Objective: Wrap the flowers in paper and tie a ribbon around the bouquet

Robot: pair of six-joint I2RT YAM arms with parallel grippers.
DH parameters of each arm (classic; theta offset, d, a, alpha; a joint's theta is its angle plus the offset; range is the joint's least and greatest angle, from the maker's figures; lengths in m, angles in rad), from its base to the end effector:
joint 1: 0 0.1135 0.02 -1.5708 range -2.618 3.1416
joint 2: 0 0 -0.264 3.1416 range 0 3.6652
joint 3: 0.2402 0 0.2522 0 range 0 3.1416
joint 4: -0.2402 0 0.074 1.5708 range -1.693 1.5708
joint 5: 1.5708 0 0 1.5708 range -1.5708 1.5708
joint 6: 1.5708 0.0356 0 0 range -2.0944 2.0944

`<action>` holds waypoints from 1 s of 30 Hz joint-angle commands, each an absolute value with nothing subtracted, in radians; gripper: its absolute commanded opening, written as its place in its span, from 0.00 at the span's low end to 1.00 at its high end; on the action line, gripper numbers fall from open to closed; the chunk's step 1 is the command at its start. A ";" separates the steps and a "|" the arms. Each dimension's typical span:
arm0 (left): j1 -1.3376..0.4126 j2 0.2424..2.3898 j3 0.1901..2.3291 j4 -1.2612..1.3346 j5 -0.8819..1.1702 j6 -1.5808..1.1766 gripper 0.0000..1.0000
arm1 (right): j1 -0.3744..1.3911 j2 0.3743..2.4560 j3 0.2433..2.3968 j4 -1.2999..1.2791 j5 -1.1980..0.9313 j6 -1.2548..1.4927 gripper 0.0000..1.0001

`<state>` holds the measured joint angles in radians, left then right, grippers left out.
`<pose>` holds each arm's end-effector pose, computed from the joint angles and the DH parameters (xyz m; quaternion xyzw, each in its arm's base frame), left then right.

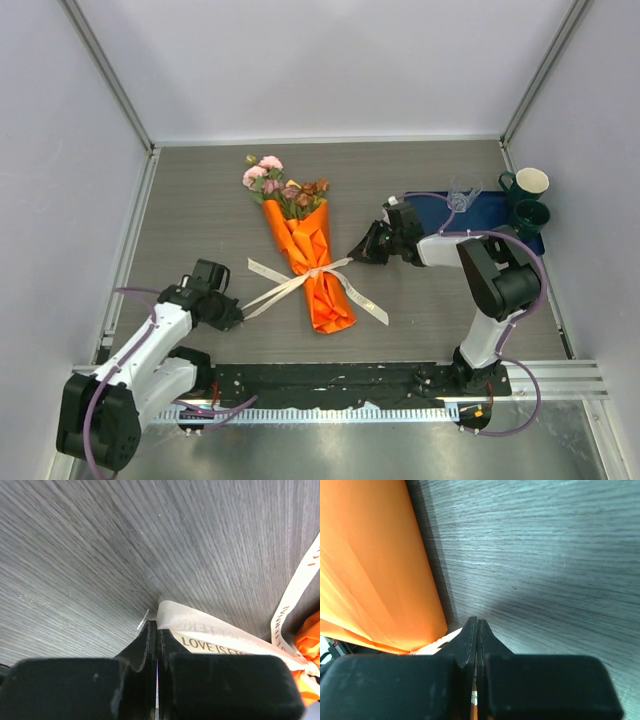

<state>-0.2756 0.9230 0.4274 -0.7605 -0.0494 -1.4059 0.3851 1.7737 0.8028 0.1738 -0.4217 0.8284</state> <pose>0.1339 -0.0360 0.1561 -0.5320 0.8318 -0.1005 0.1226 0.3054 0.1395 0.1276 0.1221 0.9008 0.3696 0.1926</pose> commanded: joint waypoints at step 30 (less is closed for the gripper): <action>0.184 1.017 0.517 -0.850 -0.060 -1.129 0.00 | 0.219 1.583 0.629 0.216 0.150 0.761 0.00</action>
<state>0.1028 1.0077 0.4950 -0.7322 0.1925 -1.2121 0.3550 1.6154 0.6621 0.2058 -0.1947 0.8104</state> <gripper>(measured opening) 0.011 0.025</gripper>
